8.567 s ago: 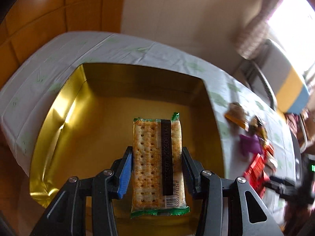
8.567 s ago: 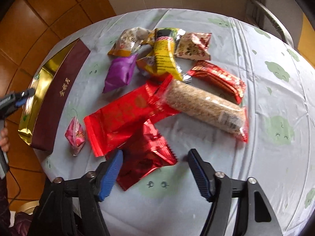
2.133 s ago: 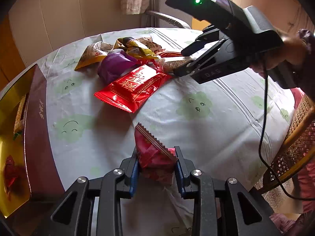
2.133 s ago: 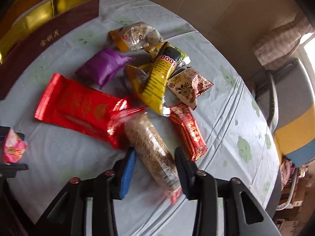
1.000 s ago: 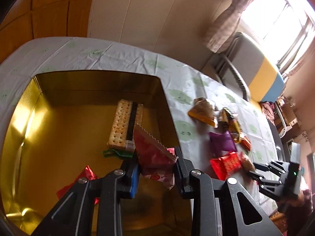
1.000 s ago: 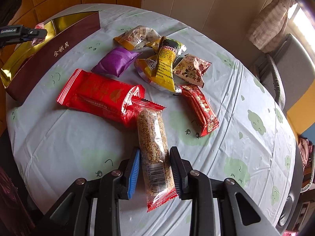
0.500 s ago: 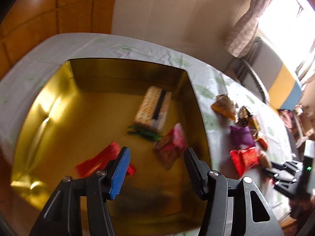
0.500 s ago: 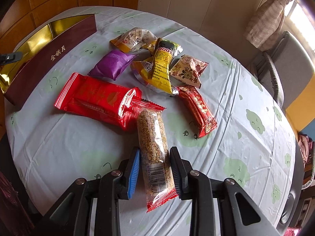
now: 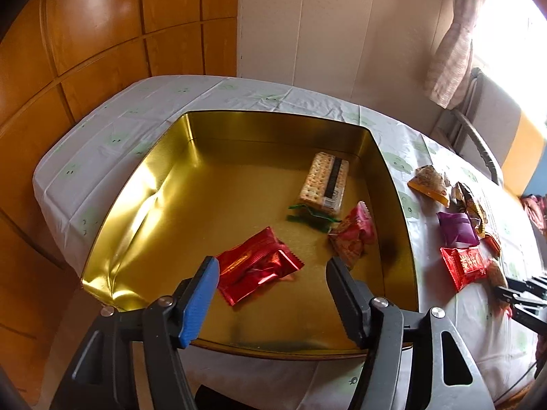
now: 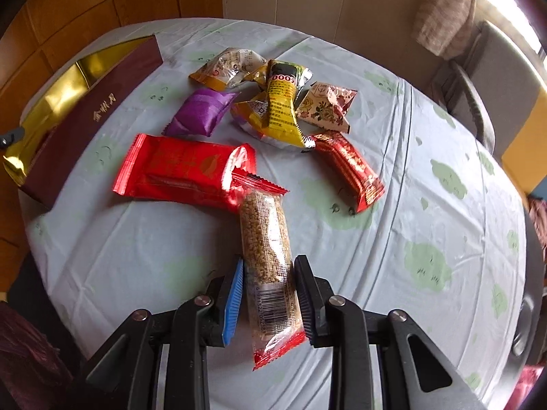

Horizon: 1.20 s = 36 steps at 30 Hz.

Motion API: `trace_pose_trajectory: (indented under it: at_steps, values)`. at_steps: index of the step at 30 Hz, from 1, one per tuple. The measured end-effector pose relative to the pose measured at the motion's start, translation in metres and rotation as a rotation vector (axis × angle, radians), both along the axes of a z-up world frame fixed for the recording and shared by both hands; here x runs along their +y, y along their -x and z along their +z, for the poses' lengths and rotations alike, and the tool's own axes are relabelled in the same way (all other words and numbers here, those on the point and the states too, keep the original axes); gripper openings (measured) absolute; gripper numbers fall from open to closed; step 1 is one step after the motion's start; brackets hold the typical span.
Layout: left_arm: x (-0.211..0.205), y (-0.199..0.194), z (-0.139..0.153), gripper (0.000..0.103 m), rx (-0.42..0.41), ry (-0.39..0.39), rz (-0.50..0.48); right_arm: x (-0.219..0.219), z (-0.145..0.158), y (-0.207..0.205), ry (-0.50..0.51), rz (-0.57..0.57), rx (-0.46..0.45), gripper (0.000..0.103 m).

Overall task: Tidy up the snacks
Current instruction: 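Place the pink candy in the box with the left gripper while the right gripper grasps the granola bar, then carry the granola bar into the box and open the right gripper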

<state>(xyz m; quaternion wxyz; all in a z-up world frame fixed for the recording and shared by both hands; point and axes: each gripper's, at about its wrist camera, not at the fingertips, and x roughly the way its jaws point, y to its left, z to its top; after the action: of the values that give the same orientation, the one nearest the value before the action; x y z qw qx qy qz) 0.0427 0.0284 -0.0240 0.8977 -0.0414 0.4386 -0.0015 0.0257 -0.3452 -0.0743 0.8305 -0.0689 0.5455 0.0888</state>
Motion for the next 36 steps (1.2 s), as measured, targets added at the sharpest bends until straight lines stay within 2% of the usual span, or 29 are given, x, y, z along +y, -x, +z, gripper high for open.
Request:
trace_pose_trajectory:
  at_steps: [5,9,20,24,29,36]
  values:
    - [0.005,0.003,-0.001,0.066,-0.016,-0.033,0.02,0.0,0.018,0.015,-0.13,-0.042,-0.023,0.028]
    - [0.011,0.003,0.0,0.066,-0.021,-0.011,0.033,0.014,0.037,0.021,-0.208,-0.022,-0.056,0.028]
    - [0.023,0.009,0.0,0.066,-0.029,0.001,0.051,0.157,0.081,-0.006,-0.239,0.264,-0.151,0.029]
    - [0.033,0.013,0.002,0.066,-0.04,0.009,0.07,0.203,0.08,-0.015,-0.226,0.337,-0.145,0.029]
    - [0.049,0.017,0.003,0.066,-0.051,0.018,0.102,0.24,0.065,-0.03,-0.2,0.391,-0.111,0.029]
    - [0.059,0.02,-0.003,0.066,-0.035,0.026,0.121,0.258,0.04,-0.032,-0.176,0.419,-0.063,0.03]
